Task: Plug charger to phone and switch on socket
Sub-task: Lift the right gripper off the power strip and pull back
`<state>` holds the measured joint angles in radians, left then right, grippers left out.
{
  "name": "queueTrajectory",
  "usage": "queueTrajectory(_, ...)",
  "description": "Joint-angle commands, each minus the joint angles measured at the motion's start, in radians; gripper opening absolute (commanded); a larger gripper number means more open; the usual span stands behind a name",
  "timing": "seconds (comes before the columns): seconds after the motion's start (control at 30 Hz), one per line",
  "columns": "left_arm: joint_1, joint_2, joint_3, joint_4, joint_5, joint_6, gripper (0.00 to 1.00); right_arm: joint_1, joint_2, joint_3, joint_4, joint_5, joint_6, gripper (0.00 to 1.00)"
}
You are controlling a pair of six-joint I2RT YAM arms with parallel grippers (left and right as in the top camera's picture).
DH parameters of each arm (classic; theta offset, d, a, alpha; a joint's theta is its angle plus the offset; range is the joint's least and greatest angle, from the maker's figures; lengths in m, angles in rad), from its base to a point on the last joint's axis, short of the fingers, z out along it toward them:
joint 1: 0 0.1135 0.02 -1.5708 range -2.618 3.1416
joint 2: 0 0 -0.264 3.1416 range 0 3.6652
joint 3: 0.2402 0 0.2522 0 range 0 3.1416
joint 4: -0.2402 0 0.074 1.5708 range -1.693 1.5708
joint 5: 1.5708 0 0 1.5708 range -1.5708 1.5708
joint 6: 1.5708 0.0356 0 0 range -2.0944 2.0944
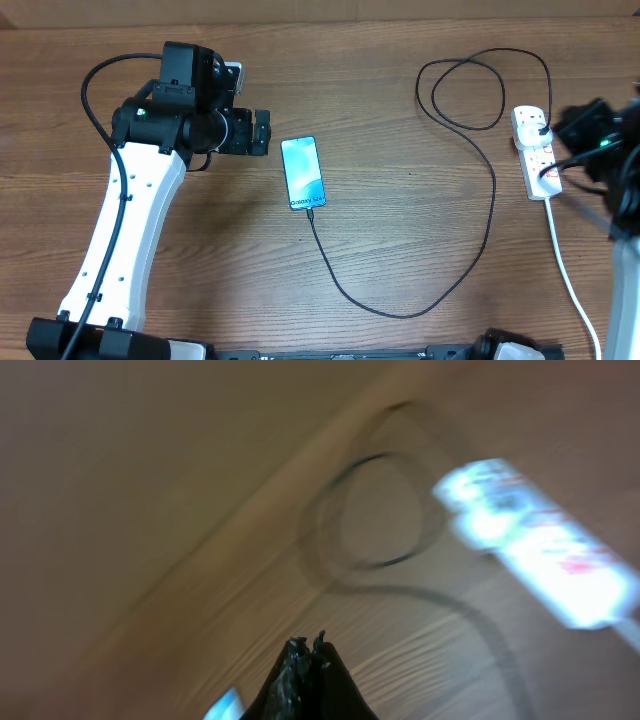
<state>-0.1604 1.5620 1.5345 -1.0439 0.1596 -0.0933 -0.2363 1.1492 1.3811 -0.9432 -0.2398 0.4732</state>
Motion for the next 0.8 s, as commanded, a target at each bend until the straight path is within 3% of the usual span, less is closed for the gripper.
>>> queueTrajectory(0.0,-0.003,0.009,0.015,0.001,-0.006,0.026,1.0,0.115,-0.051,0.017,-0.015,-0.169,-0.087,0.04)
queueTrajectory(0.23,-0.003,0.009,0.015,0.001,-0.006,0.026,1.0,0.401,-0.068,0.014,-0.152,-0.17,-0.22,0.04)
queueTrajectory(0.27,-0.003,0.009,0.015,0.001,-0.006,0.026,1.0,0.435,-0.064,0.013,-0.171,-0.169,-0.246,0.09)
queueTrajectory(0.3,-0.003,0.009,0.015,0.001,-0.006,0.026,1.0,0.465,-0.061,0.013,-0.188,-0.165,-0.264,0.24)
queueTrajectory(0.33,-0.003,0.009,0.015,0.001,-0.006,0.026,1.0,0.492,-0.059,0.013,-0.201,-0.155,-0.269,0.5)
queueTrajectory(0.37,-0.003,0.009,0.015,0.001,-0.006,0.026,1.0,0.515,-0.055,0.013,-0.213,-0.144,-0.269,0.98)
queueTrajectory(0.77,-0.003,0.009,0.015,0.001,-0.006,0.026,1.0,0.569,-0.045,0.013,-0.301,-0.14,-0.265,1.0)
